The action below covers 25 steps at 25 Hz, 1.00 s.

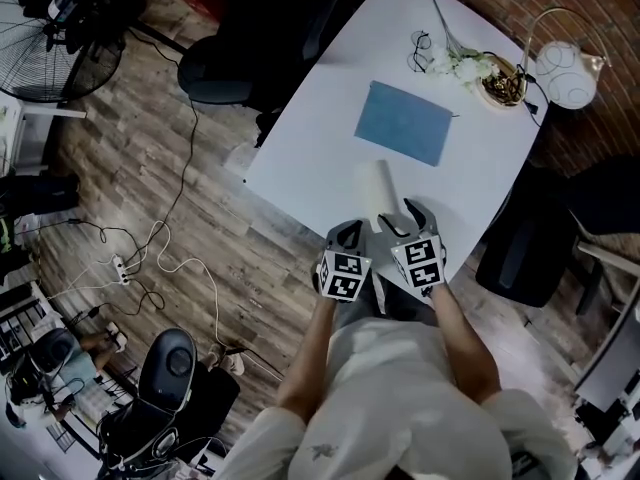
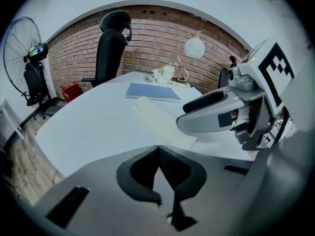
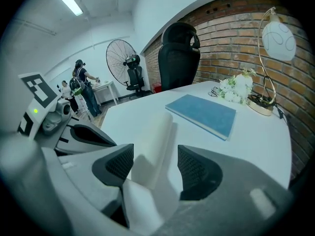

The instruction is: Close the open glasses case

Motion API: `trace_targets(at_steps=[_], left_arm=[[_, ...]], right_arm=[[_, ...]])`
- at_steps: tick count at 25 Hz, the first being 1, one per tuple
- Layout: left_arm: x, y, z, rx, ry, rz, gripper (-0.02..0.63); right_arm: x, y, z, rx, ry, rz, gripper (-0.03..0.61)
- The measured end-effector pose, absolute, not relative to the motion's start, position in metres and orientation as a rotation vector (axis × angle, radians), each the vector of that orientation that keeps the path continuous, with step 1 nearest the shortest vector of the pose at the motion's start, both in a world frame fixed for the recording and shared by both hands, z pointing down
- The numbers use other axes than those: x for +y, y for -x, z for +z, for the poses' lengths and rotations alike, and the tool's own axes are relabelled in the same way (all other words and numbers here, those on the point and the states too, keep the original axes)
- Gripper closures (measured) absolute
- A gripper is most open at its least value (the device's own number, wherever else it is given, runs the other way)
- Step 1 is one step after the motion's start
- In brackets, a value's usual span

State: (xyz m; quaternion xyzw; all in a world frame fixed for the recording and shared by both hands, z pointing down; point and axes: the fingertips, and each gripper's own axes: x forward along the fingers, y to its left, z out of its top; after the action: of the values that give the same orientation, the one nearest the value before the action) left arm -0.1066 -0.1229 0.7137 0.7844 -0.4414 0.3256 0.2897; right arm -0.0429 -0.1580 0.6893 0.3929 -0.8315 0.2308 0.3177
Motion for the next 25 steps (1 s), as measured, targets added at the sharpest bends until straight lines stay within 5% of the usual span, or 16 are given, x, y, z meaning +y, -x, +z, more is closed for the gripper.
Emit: trace_targets(at_steps=[25], left_arm=[[-0.173,0.109,0.598,-1.203,-2.416,0.688,0.609]], right_arm=[[-0.171,0.012,0.586,-2.206,-1.396,0.495,0.298]])
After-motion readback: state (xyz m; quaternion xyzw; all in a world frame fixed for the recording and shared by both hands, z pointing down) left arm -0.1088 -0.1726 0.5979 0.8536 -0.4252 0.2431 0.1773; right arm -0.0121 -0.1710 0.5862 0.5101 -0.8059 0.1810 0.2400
